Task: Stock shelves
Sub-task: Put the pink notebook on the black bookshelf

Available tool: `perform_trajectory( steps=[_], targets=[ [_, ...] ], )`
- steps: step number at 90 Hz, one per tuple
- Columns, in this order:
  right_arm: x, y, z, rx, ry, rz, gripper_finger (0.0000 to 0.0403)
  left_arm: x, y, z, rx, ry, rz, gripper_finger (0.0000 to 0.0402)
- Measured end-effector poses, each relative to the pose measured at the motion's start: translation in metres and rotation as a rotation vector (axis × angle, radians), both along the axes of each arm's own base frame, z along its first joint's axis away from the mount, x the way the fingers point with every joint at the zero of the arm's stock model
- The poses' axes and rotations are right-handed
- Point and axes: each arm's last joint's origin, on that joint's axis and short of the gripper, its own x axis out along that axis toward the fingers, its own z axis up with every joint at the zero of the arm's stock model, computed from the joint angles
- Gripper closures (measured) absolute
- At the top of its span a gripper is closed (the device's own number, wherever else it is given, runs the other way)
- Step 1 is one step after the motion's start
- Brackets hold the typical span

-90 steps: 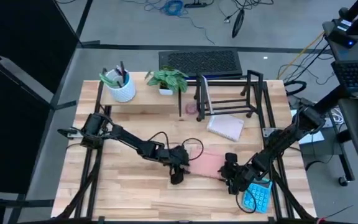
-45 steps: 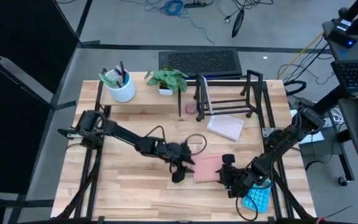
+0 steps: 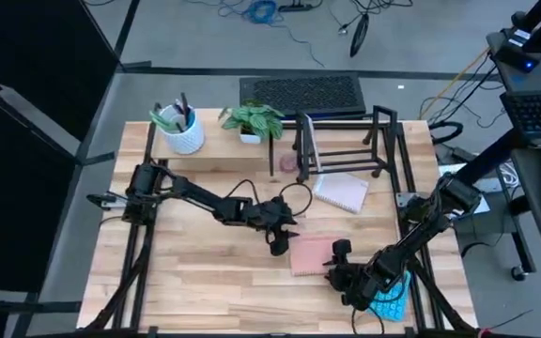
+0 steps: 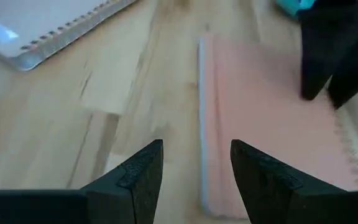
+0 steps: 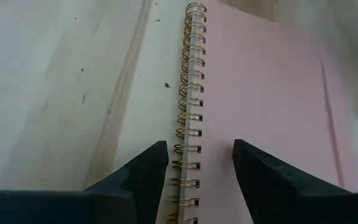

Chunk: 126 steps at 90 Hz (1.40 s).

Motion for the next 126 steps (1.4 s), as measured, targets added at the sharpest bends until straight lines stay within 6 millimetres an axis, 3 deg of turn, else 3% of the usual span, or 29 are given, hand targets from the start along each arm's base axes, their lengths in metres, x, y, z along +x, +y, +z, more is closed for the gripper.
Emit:
perform_trajectory(
  steps=[12, 33, 108, 126],
  targets=[
    [0.004, 0.004, 0.004, -0.091, 0.039, 0.037, 0.0232, 0.001, -0.004, -0.02, -0.035, 0.044, -0.058, 0.0228],
    [0.006, 0.004, -0.005, -0.143, 0.054, 0.023, 0.0232, 0.002, -0.013, -0.031, -0.08, 0.04, -0.104, 0.0228],
    [0.005, 0.002, -0.007, -0.17, 0.053, 0.0, 0.0232, 0.003, -0.026, -0.031, -0.151, -0.002, -0.223, 0.0228],
    [0.004, 0.001, -0.008, -0.195, 0.049, -0.006, 0.0258, 0.002, -0.029, -0.031, -0.155, -0.002, -0.236, 0.0228]
  ],
)
